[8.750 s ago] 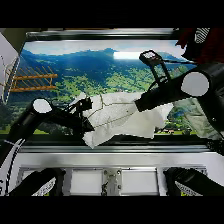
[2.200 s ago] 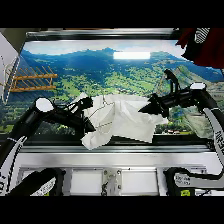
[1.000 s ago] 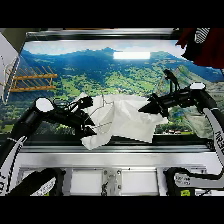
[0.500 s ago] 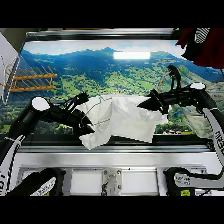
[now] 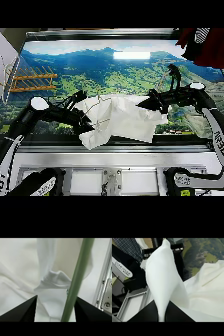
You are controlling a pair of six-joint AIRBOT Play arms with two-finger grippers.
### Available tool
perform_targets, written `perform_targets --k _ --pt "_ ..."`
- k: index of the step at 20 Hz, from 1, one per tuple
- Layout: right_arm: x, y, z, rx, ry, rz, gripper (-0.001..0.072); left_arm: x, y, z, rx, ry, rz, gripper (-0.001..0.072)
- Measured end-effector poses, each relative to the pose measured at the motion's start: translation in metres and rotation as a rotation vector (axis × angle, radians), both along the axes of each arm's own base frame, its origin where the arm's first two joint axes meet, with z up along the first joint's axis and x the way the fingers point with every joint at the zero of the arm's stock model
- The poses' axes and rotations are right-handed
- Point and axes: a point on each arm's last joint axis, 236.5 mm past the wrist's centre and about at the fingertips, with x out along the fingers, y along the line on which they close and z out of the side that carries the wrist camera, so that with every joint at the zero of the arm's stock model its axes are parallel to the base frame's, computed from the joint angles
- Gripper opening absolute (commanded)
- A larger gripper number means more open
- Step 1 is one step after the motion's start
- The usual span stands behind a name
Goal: Fold the clothes and pants, and hang the long-sleeved shirts on hangers.
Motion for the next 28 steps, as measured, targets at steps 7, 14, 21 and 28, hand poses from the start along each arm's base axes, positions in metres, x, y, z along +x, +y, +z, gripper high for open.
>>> perform_targets --k 7,14,21,28 --pt "0.002 0.005 0.007 0.031 -0.003 -0.006 0.0010 0.000 0.000 0.000 -0.002 0.009 0.012 0.0453" --pt "0.006 0.006 0.017 0.074 -0.005 -0.023 0.0010 0.001 -0.001 0.001 -0.002 0.028 0.035 0.0453" --pt "0.009 0.006 0.024 0.104 -0.007 -0.035 0.0010 0.003 0.000 0.006 -0.003 0.015 0.056 0.0452" --pt "0.014 0.006 0.038 0.166 -0.012 -0.058 0.0010 0.007 0.005 0.015 0.013 -0.037 0.086 0.0453"
